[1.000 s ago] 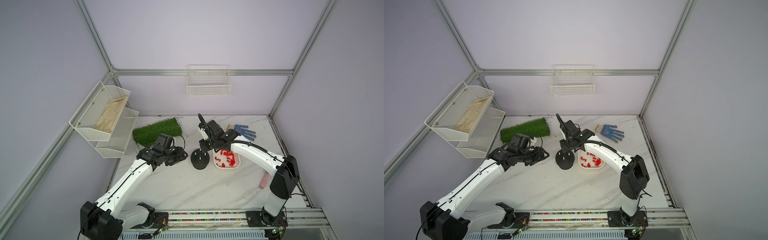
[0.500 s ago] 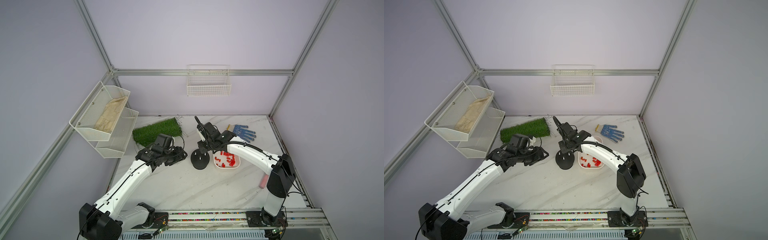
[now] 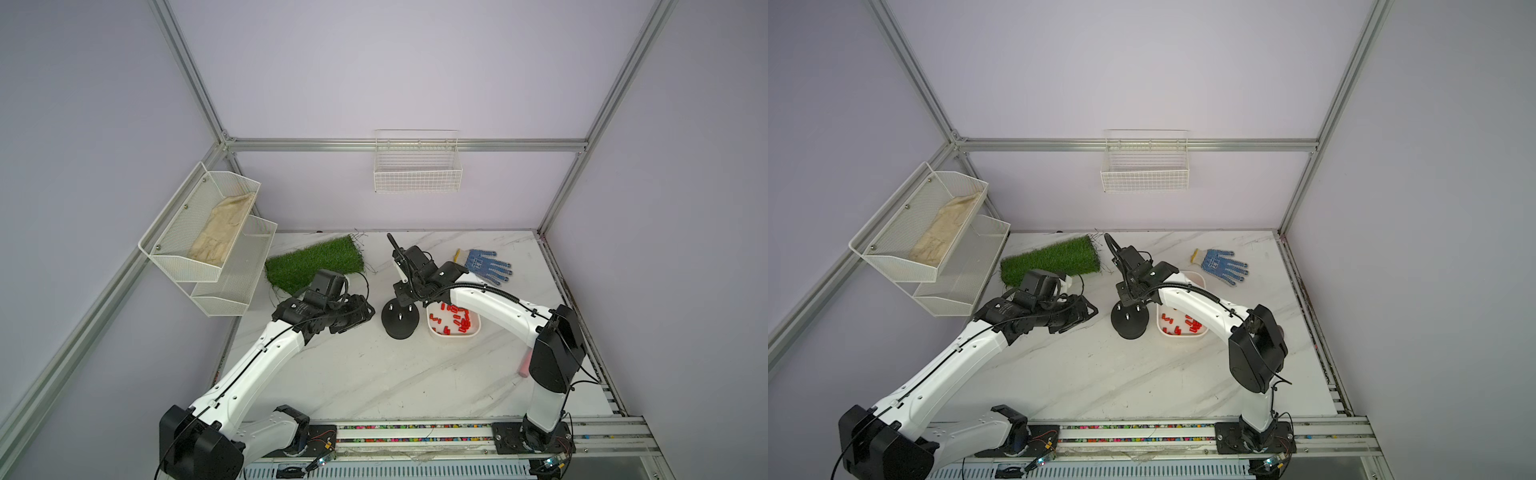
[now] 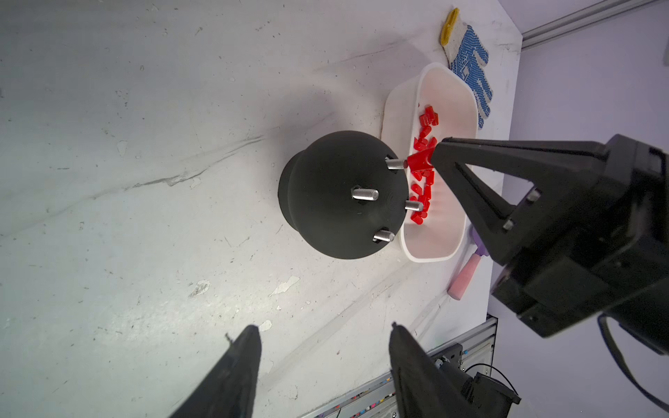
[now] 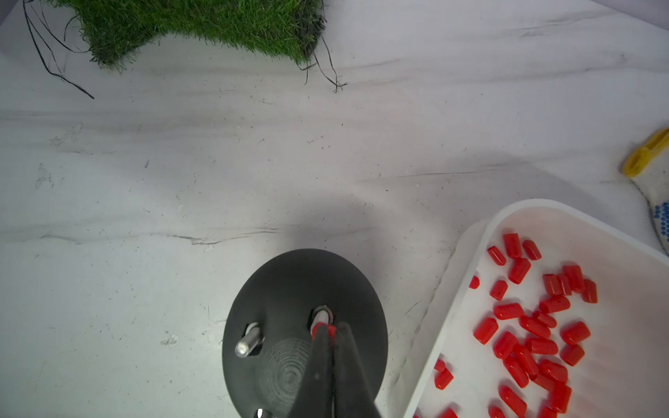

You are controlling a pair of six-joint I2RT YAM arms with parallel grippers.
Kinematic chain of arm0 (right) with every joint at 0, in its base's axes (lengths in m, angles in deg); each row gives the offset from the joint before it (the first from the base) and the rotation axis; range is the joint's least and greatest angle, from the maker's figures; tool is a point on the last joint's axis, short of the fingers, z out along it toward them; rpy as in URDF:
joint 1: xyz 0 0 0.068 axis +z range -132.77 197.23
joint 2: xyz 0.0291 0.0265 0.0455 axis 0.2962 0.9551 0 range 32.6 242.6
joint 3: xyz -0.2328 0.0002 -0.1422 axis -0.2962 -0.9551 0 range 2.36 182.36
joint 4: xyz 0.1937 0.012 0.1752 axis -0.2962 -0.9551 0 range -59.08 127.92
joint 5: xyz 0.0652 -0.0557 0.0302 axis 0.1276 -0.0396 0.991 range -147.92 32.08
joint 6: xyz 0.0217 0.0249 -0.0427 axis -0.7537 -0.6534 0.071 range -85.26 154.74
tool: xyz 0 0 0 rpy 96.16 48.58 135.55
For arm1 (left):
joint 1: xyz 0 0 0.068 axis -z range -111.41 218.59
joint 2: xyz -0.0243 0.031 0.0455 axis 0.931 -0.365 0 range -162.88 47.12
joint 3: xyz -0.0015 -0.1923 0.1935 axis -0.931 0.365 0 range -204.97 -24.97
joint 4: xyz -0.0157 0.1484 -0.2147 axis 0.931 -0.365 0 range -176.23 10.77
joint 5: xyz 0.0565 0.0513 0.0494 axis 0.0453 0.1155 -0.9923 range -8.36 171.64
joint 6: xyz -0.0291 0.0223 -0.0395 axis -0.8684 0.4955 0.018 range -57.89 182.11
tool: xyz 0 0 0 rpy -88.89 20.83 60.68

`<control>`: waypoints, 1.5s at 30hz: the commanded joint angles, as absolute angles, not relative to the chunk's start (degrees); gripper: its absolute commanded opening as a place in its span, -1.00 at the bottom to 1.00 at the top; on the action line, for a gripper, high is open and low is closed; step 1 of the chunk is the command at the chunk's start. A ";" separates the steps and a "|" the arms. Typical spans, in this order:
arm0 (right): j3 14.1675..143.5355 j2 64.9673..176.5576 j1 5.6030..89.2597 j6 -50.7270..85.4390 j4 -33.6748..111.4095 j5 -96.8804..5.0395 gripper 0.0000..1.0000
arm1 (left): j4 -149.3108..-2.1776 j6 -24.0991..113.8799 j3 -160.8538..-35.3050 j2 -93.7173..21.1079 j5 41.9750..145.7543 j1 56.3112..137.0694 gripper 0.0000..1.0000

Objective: Cover the protruding screws with screw protection sleeves
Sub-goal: Attach the screw protection sleeve to the screw.

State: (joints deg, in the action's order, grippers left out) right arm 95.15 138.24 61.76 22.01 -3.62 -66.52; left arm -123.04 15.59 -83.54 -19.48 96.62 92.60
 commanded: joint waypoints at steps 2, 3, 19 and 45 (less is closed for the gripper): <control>96.64 138.94 62.09 22.44 -1.89 -67.85 -0.88 | -121.32 15.18 -82.19 -18.68 97.27 92.18 0.16; 96.69 138.93 62.12 22.44 -1.93 -67.85 -0.89 | -121.24 15.18 -82.19 -18.68 97.32 92.24 0.16; 96.92 139.55 62.11 22.05 -1.44 -66.53 -0.89 | -121.07 15.24 -81.93 -18.45 97.42 92.19 0.16; 96.33 138.86 62.08 22.32 -2.69 -65.24 -0.89 | -121.06 15.18 -81.50 -17.87 97.19 92.08 0.16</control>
